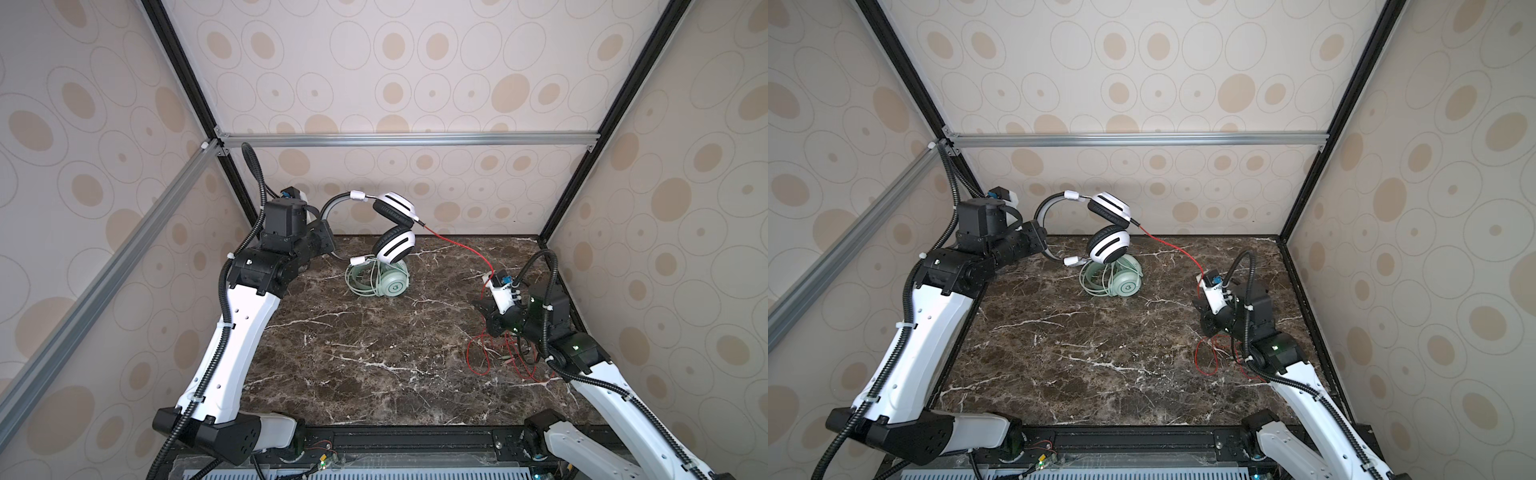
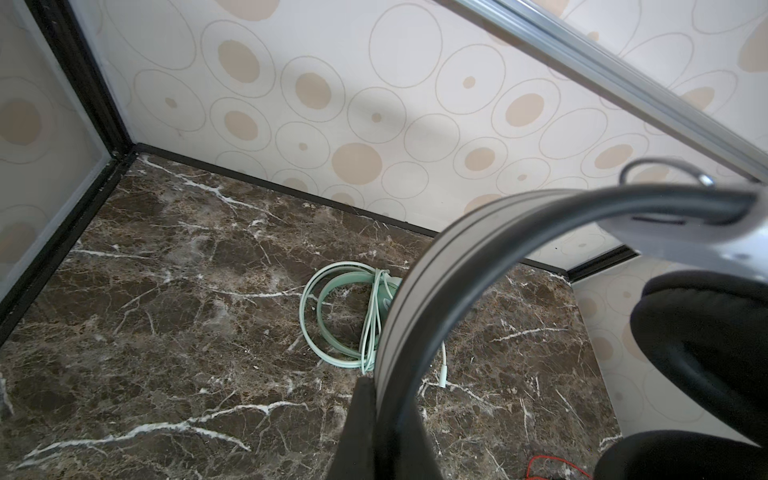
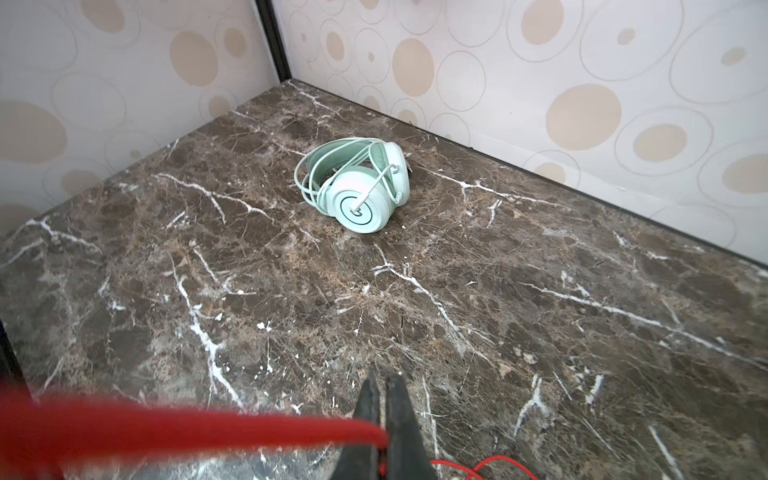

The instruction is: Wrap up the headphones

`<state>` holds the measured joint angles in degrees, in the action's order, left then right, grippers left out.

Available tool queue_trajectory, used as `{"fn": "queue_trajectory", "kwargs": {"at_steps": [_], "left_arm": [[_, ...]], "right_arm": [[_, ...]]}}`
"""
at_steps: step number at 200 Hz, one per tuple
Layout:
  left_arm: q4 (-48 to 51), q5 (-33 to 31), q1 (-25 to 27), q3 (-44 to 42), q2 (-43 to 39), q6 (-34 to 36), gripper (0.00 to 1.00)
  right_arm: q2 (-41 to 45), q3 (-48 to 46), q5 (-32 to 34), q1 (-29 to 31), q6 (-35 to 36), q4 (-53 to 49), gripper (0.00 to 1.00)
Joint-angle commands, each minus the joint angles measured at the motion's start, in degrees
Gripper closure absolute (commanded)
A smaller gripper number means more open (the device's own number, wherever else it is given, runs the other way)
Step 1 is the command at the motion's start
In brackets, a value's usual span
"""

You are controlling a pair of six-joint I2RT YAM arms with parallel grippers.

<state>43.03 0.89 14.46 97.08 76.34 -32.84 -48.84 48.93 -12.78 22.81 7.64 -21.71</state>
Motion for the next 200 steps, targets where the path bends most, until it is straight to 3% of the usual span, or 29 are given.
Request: {"fn": "queue_trajectory", "kwargs": {"at_steps": [1, 40, 109, 200], "left_arm": [[-8.0, 0.3, -1.5, -0.4, -3.1, -2.0, 1.0], [-9.0, 0.3, -2.9, -3.6, -3.6, 0.4, 1.0], [-8.7, -0.2, -4.0, -7.3, -5.0, 6.5, 1.0], [-11.2, 6.4, -3.7, -18.9, -12.2, 10.6, 1.0]], "right_arm": [[0.0, 4.8, 10.4, 6.0, 5.8, -10.0, 1.0], [-3.1, 14.1, 22.6, 17.6, 9.8, -17.4, 1.0], [-13.9, 31.3, 37.0, 35.7, 18.3, -23.8, 1.0], [-38.4, 65.0, 41.2, 37.7, 22.6, -32.3, 1.0]]}}
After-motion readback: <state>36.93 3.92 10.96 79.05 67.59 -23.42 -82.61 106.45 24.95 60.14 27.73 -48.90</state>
